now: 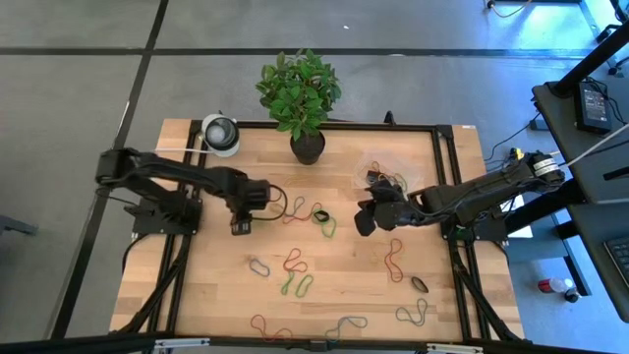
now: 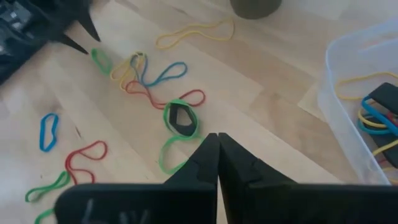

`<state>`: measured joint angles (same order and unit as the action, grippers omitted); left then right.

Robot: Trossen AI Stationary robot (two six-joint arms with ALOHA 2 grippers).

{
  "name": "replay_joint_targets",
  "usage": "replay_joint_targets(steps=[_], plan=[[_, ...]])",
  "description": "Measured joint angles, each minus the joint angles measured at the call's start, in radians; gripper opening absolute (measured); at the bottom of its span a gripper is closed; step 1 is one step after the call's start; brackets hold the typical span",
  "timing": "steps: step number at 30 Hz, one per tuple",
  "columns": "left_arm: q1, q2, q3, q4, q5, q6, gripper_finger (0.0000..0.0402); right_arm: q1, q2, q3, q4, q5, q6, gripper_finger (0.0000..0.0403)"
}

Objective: Pick and place rubber bands into bin
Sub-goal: Put the green rubber band into the bin

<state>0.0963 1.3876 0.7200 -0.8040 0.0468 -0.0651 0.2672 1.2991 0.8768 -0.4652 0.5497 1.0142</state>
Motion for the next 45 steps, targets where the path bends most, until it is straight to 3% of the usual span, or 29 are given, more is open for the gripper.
replay_joint_targets(steps=[6, 9, 13, 18, 25, 32, 38, 45], plan=[[-0.005, 0.130, 0.001, 0.050, -0.001, 0.035, 0.0128, 0.000, -0.001, 0.000, 0.003, 0.000, -0.009, 0.0007], [-0.010, 0.159, 0.005, 0.053, -0.008, 0.017, 0.0096, 0.000, -0.001, 0.000, 0.002, 0.000, -0.046, 0.0007], [-0.022, 0.161, 0.035, 0.020, -0.028, -0.045, 0.0019, 0.000, -0.001, 0.000, -0.004, -0.001, -0.131, 0.0007], [-0.028, 0.119, 0.142, -0.026, -0.026, -0.108, 0.0002, -0.003, -0.001, 0.000, -0.008, -0.001, -0.288, 0.0007], [-0.033, 0.103, 0.383, -0.025, -0.105, -0.216, 0.0002, -0.003, -0.028, 0.000, -0.086, -0.011, -0.336, 0.0007], [-0.035, 0.140, 0.631, -0.027, -0.216, -0.247, 0.0002, 0.021, -0.190, 0.000, -0.305, -0.020, -0.338, 0.0004], [-0.008, 0.298, 0.874, -0.027, -0.257, -0.229, 0.0002, 0.060, -0.355, -0.093, -0.315, -0.020, -0.334, 0.0002], [0.017, 0.555, 1.178, 0.004, -0.258, -0.227, 0.0002, 0.123, -0.546, -0.220, -0.304, -0.020, -0.221, 0.0002]])
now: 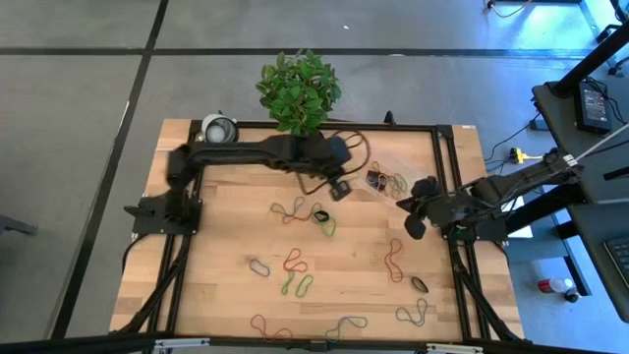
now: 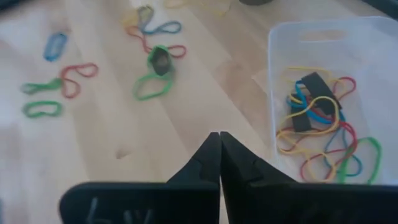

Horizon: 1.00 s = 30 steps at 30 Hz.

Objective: Pick and place rubber bands into bin
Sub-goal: Put the green rubber band into the bin

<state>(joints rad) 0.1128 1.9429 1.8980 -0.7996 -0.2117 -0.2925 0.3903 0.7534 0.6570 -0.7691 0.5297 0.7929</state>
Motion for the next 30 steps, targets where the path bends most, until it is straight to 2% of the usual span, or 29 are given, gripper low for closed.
replay_joint_targets(steps=[8, 15, 20, 23, 26, 30], plan=[[0.028, 0.264, 0.257, 0.257, -0.027, 0.008, 0.0002, 0.035, -0.142, -0.011, -0.006, 0.001, 0.010, 0.0003], [0.040, 0.432, 0.293, 0.502, -0.046, -0.024, 0.0002, 0.057, -0.212, -0.011, -0.008, 0.001, 0.011, 0.0005], [0.046, 0.505, 0.293, 0.509, -0.082, -0.077, 0.0004, 0.080, -0.229, -0.011, -0.014, 0.000, 0.009, 0.0004], [0.051, 0.529, 0.293, 0.505, -0.015, -0.066, 0.0012, 0.090, -0.229, -0.011, -0.020, 0.000, -0.009, 0.0002], [0.051, 0.539, 0.293, 0.490, 0.020, -0.055, 0.0029, 0.096, -0.229, -0.011, -0.021, 0.000, -0.014, 0.0003], [0.051, 0.538, 0.293, 0.461, 0.004, -0.053, 0.0066, 0.096, -0.229, -0.011, -0.024, 0.000, -0.018, 0.0005]])
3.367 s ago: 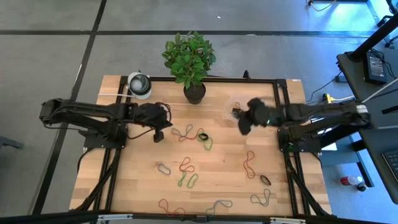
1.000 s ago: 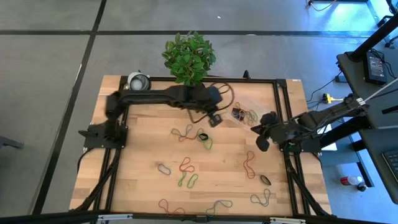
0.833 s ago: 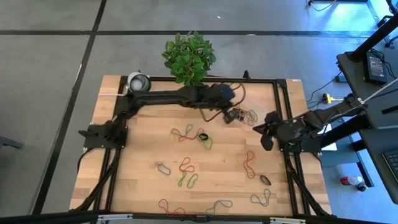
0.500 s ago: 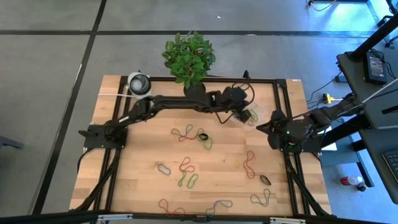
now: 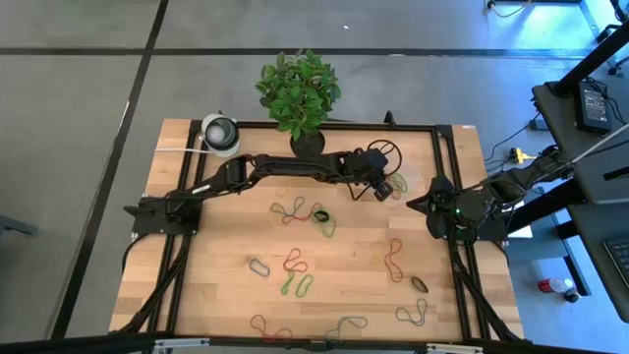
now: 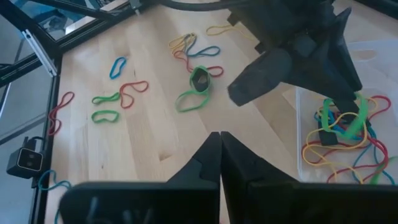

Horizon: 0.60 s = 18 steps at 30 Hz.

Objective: Pick and place rubber bands into bin
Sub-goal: Put the green rubber band into the bin, then put the blue rubber band into the bin

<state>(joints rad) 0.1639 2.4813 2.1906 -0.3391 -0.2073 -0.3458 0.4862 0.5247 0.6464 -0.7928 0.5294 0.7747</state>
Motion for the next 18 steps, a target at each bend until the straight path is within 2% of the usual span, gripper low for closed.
replay_joint_targets(steps=[5, 9, 12, 14, 18], plan=[[0.005, 0.000, 0.000, -0.031, -0.013, -0.021, 0.0116, 0.000, 0.000, 0.000, 0.000, 0.000, -0.024, 0.0003], [0.003, 0.000, 0.000, -0.048, -0.034, -0.030, 0.0139, 0.000, 0.000, 0.000, -0.001, 0.000, -0.027, 0.0006], [0.004, -0.001, 0.000, -0.046, -0.035, -0.034, 0.0142, 0.000, 0.000, 0.000, -0.011, 0.000, -0.027, 0.0007], [0.004, -0.010, -0.001, -0.061, 0.002, -0.034, 0.0140, 0.000, 0.000, 0.000, -0.023, 0.000, -0.020, 0.0005], [-0.012, -0.062, -0.001, -0.091, 0.045, -0.036, 0.0122, 0.000, 0.001, 0.000, -0.058, 0.000, 0.025, 0.0002]])
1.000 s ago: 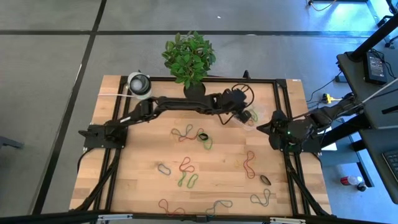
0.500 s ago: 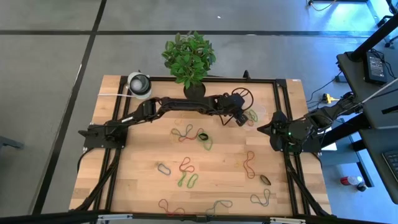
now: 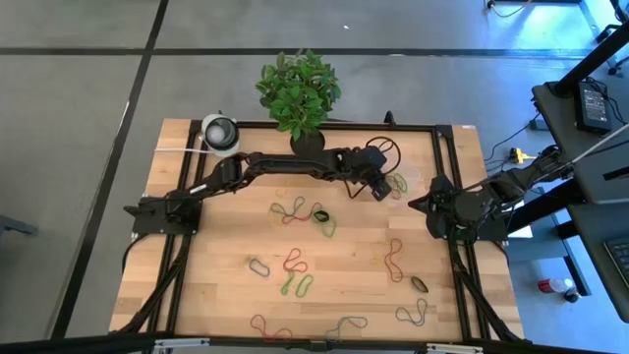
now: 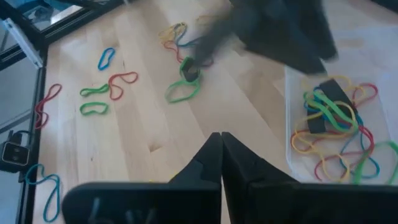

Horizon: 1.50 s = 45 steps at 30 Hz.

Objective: Pick and place rubber bands into bin
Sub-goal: Put the blue rubber band into the bin

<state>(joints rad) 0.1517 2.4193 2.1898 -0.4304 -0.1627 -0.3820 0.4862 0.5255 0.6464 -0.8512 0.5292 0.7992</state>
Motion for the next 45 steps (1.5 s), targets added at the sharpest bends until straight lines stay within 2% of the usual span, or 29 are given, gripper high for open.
replay_joint_targets(steps=[3, 8, 16, 19, 24, 31, 36, 39, 45], plan=[[-0.024, -0.063, 0.001, -0.071, -0.002, 0.005, 0.0087, 0.000, 0.000, 0.000, -0.021, 0.000, 0.033, 0.0004], [-0.071, -0.184, 0.001, -0.190, -0.025, 0.117, 0.0011, 0.000, 0.000, 0.000, -0.044, 0.000, 0.078, 0.0003], [-0.154, -0.369, 0.000, -0.517, -0.073, 0.186, 0.0002, -0.001, 0.037, 0.002, -0.072, -0.034, 0.203, 0.0002], [-0.194, -0.445, -0.053, -0.528, -0.055, 0.236, 0.0002, 0.002, 0.112, 0.020, -0.071, -0.057, 0.247, 0.0001], [-0.253, -0.621, -0.297, -0.456, -0.077, 0.241, 0.0002, 0.004, 0.285, 0.064, -0.079, -0.141, 0.342, 0.0001], [-0.311, -0.994, -0.865, -0.146, -0.077, 0.108, 0.0002, 0.057, 0.534, 0.190, -0.103, -0.265, 0.538, 0.0000], [-0.362, -1.256, -1.196, -0.036, -0.089, 0.000, 0.0002, 0.132, 0.716, 0.345, -0.148, -0.323, 0.671, 0.0000], [-0.399, -1.389, -1.330, -0.007, -0.100, -0.057, 0.0002, 0.172, 0.844, 0.454, -0.145, -0.324, 0.644, 0.0000], [-0.451, -1.575, -1.484, 0.017, -0.112, -0.127, 0.0002, 0.226, 1.125, 0.661, -0.126, -0.356, 0.399, 0.0008]])
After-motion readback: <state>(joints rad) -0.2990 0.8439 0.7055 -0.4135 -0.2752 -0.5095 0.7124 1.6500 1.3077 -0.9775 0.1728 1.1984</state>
